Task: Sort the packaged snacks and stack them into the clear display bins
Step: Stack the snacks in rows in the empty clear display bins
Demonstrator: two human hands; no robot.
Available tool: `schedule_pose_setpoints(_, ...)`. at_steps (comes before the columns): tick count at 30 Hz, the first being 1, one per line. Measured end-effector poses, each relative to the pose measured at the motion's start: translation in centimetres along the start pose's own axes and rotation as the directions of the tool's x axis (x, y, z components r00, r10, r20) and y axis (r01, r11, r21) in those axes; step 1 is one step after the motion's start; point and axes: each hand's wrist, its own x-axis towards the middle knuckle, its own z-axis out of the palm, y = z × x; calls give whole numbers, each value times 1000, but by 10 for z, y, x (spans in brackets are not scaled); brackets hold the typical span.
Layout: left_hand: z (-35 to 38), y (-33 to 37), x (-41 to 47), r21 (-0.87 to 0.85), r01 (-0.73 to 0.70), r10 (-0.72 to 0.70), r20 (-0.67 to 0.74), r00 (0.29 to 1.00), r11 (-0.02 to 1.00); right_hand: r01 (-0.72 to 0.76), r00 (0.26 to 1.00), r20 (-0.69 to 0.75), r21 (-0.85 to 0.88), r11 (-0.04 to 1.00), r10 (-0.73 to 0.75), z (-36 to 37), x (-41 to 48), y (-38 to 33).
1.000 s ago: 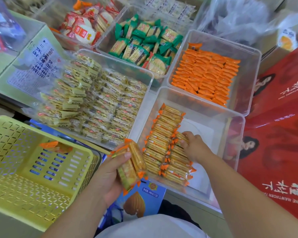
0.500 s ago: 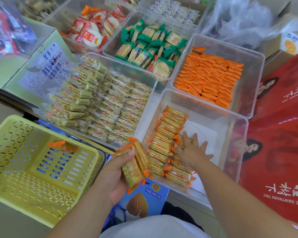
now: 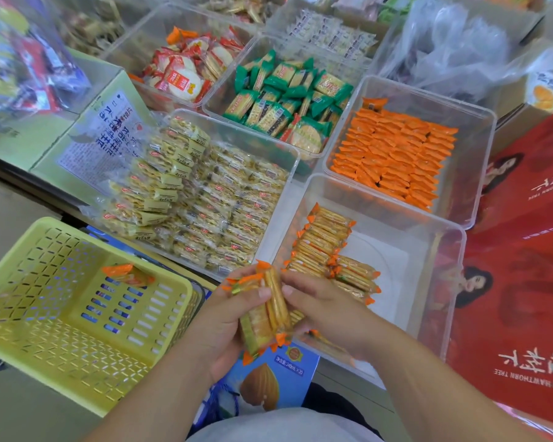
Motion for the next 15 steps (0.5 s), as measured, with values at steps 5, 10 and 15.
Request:
schedule_pose_setpoints(5, 5, 5, 0, 129, -48, 48, 0, 999, 990, -10, 990, 133, 369, 929, -42, 11, -8, -2)
schedule_pose_setpoints(10, 13, 9, 2, 285, -179, 232, -162, 959, 942, 42, 988, 107, 520, 853, -114, 16, -9, 0)
schedule_pose_setpoints(15, 25, 4, 5, 316, -208, 305, -301, 903, 926, 172, 983, -23, 430, 887, -180, 26, -8, -8)
